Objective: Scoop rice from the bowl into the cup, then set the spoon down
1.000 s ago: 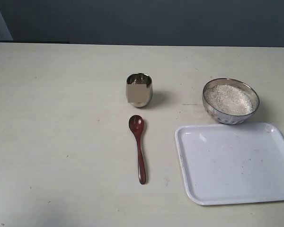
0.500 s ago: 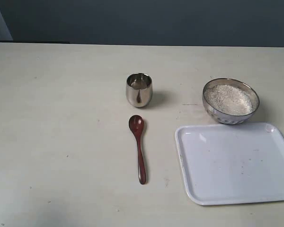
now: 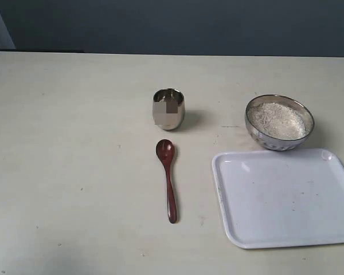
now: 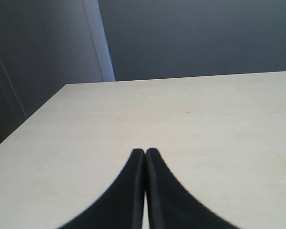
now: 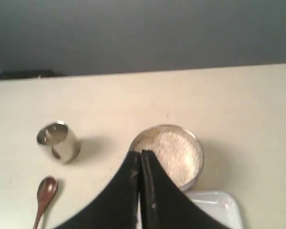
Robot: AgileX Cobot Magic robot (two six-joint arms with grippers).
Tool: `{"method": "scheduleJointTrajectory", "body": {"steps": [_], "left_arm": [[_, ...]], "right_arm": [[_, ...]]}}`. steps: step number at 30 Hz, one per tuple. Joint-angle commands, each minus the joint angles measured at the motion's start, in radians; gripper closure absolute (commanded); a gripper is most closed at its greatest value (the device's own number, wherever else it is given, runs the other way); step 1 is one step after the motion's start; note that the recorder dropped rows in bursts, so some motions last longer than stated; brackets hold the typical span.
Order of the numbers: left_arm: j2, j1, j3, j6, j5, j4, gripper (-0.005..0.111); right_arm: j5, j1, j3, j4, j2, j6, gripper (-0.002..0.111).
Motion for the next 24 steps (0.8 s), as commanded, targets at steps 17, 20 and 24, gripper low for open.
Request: {"method": "scheduleJointTrajectory", "body": {"steps": [17,20,24], "left_arm": [[-0.004,-0.005,-0.003,-0.005,-0.011,0.000,0.106],[-0.004,-0.005,-0.003,-0.005,-0.011,0.000,0.106],[-0.004,-0.005,-0.003,-0.005,-0.011,0.000,0.106]], "right_arm": [[0.458,0.039,-0.367,-0.305,0.653,0.114,0.108],[0.451,0.050,-0.367,-0.114,0.720,0.070,0.108],[0.398,0.142,-0.367,0.185,0.769,-0.091,0.108]]}}
